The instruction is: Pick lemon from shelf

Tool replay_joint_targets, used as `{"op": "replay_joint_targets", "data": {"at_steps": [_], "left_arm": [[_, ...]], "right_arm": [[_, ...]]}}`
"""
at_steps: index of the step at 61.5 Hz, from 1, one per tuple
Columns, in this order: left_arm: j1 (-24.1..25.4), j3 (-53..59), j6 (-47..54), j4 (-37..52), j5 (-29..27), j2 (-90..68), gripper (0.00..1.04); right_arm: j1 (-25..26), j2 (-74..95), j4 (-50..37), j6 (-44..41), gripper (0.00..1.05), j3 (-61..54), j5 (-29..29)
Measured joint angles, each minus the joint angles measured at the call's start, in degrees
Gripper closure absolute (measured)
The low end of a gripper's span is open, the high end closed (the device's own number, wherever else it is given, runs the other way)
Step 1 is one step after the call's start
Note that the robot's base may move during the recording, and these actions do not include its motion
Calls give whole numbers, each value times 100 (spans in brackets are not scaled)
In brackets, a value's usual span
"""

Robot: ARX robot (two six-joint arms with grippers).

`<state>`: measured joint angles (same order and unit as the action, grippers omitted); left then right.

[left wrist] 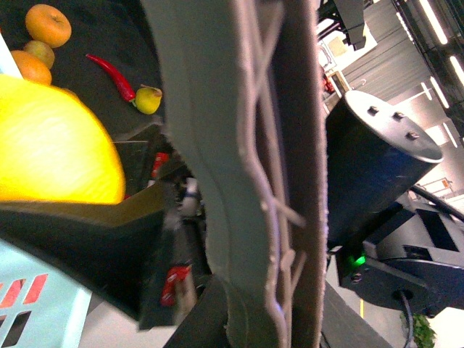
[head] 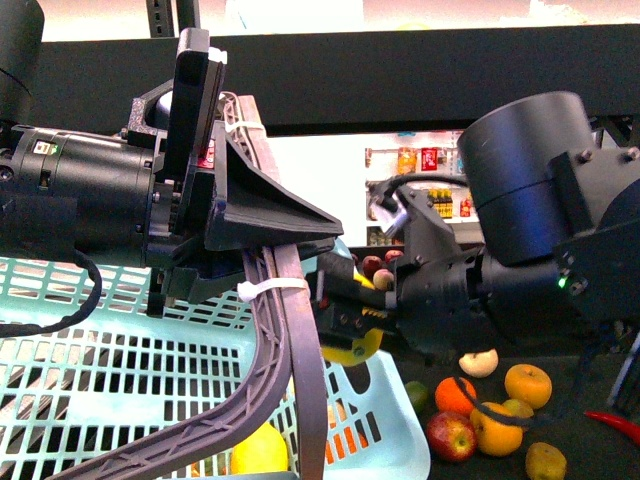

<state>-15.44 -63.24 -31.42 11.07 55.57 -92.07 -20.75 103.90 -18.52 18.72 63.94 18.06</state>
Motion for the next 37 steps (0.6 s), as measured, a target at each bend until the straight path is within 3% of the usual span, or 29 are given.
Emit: {"op": "replay_joint_targets", "data": {"at_steps": [9, 28, 37], "left_arm": [[-9, 0, -9, 0, -13, 0, 95], [-20, 11, -57, -7, 11, 0, 95], [-2, 11, -52, -7, -9, 0, 95]], "right_arm": [[-39, 68, -105, 15, 1, 15, 9], [201, -122, 92, -144, 2, 20, -317], [651, -859, 120, -627, 2, -188, -898]]}}
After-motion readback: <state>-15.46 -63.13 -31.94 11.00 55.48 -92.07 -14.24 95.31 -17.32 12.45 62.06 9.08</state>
